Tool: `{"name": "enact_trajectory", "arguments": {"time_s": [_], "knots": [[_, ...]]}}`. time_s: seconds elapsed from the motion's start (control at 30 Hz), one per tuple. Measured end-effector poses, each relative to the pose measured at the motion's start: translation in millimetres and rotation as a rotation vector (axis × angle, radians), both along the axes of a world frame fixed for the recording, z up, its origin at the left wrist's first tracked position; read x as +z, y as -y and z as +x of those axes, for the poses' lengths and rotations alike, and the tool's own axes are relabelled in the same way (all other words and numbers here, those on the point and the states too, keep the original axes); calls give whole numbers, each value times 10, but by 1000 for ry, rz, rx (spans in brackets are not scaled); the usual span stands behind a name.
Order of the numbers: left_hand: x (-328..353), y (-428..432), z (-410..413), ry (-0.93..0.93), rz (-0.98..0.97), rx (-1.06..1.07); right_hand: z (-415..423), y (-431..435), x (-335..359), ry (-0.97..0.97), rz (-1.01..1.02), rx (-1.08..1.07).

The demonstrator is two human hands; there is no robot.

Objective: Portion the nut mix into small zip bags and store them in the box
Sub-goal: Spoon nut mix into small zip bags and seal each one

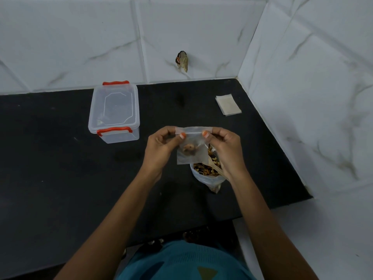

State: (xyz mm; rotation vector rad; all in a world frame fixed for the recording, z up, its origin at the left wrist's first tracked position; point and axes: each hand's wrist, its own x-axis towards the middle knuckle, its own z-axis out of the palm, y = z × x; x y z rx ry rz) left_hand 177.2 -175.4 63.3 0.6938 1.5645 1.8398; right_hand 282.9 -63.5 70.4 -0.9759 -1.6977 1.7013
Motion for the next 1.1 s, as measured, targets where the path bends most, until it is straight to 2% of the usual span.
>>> {"name": "enact_trajectory", "arguments": {"time_s": [0.27,0.57,0.77,0.97,1.1], "knots": [[-67,10,-54,48,-21,-1,23,-15,-11,-83,-97,4],[-19,-25,-39,-32,-1,7,-50,-9,-55,27,72,-77],[-85,-44,-91,-17,-5,37,-42,-77,-81,-38,14,-19],[-120,-94,-136,-22,-33,57,-98,-125,-96,-15,7,-27],[-129,-144,-176,-94,-61,118,-203,-175,-157,-26,77,-65]]}}
